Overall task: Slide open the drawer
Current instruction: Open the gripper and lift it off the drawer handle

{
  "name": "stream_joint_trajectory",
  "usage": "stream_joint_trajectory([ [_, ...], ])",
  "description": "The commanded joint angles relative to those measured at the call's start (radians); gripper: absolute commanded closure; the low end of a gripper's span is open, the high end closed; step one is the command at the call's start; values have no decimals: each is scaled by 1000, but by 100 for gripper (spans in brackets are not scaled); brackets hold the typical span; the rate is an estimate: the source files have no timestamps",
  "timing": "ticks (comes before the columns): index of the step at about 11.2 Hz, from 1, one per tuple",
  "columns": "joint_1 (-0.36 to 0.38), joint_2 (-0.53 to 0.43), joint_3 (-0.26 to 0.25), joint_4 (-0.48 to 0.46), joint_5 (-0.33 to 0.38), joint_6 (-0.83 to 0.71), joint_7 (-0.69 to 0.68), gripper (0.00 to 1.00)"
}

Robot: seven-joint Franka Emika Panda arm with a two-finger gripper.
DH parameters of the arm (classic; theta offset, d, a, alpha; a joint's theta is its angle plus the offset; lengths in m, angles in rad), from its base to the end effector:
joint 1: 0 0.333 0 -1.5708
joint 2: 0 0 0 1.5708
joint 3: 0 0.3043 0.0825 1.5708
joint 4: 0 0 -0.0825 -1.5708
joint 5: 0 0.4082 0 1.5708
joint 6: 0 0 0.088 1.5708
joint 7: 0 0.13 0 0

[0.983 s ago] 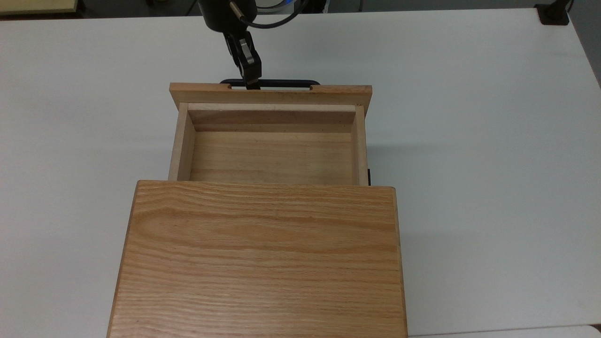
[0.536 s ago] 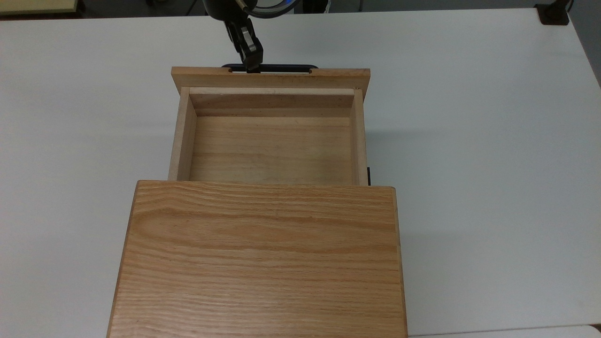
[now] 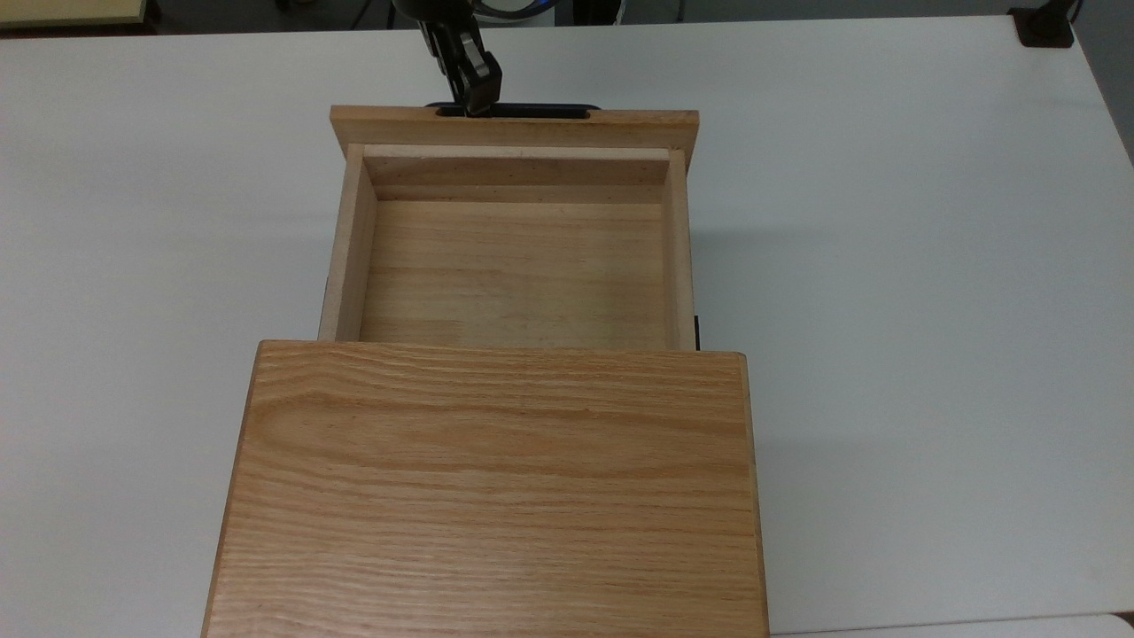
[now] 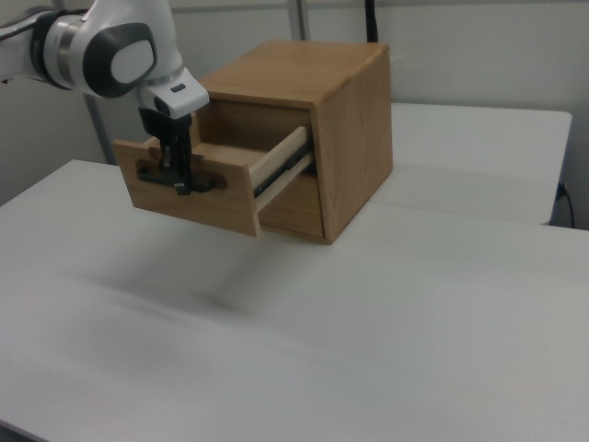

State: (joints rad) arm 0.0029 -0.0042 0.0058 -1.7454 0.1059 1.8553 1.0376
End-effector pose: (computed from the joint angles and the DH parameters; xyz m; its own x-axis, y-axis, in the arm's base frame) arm 0.5997 0.0158 0.5311 0.4970 -0.8672 -0.0326 -0.8603 -0.4874 -0.1497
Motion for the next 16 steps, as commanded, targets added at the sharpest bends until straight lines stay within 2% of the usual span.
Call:
stream_joint_trajectory([
  [1,5,-51,3,-28,-20,-16,-33,0],
  [3,5,-57,3,-2,-20,-19,-44,0],
  [5,9,-79,3,14,-20,-18,-126,0],
  [8,19,-80,6,44,-23,-48,-169,0],
  [9,17,-80,5,56,-23,-62,-288,0],
  [10,20,-76,9,58,-47,-82,-482,0],
  [11,34,-70,11,75,-95,-111,-581,0],
  [13,38,-53,11,106,-142,-171,-774,0],
  [14,37,-47,11,110,-158,-198,-854,0],
  [16,64,-14,-7,167,-176,-232,-869,0],
])
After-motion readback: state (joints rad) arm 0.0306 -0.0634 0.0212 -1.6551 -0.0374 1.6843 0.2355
